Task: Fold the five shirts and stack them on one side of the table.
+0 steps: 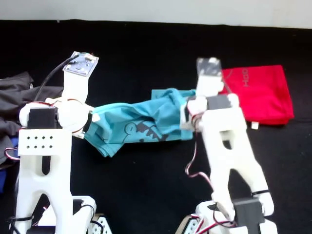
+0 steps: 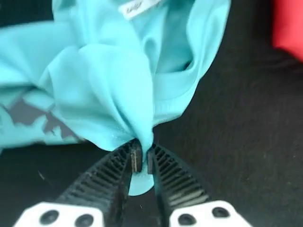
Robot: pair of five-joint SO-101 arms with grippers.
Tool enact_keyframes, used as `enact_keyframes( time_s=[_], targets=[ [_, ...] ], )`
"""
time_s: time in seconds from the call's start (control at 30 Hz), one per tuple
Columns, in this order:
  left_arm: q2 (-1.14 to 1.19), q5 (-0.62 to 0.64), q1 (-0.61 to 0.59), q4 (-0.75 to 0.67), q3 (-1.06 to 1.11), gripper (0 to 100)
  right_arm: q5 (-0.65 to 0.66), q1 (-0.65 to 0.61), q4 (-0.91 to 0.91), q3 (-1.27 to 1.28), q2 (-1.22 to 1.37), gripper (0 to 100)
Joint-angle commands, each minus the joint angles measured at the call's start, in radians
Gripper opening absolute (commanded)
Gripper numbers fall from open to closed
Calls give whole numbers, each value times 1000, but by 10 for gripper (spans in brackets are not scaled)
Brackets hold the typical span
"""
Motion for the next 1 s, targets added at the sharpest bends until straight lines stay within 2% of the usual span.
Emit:
enact_keyframes(
  time_s=[0.0,0.1,0.27,0.33,0.43,0.6,0.97],
  targets=[
    [-13,-5,-10,-17,-2,8,21,-42,21,30,-64,133],
    [-13,-8,-12,-17,-4,8,49,-48,91,4,-79,211],
    [-13,-9,-13,-14,-4,8,210,-44,183,-27,-150,214],
    [-13,-9,-13,-14,-4,8,299,-44,173,10,-163,214],
    [-13,-8,-12,-15,-4,8,397,-42,56,74,-160,214],
    [-13,-6,-12,-15,-4,8,364,-56,-101,125,-59,214],
    [-13,-6,-13,-14,-4,8,361,-27,-139,12,245,193]
  ],
)
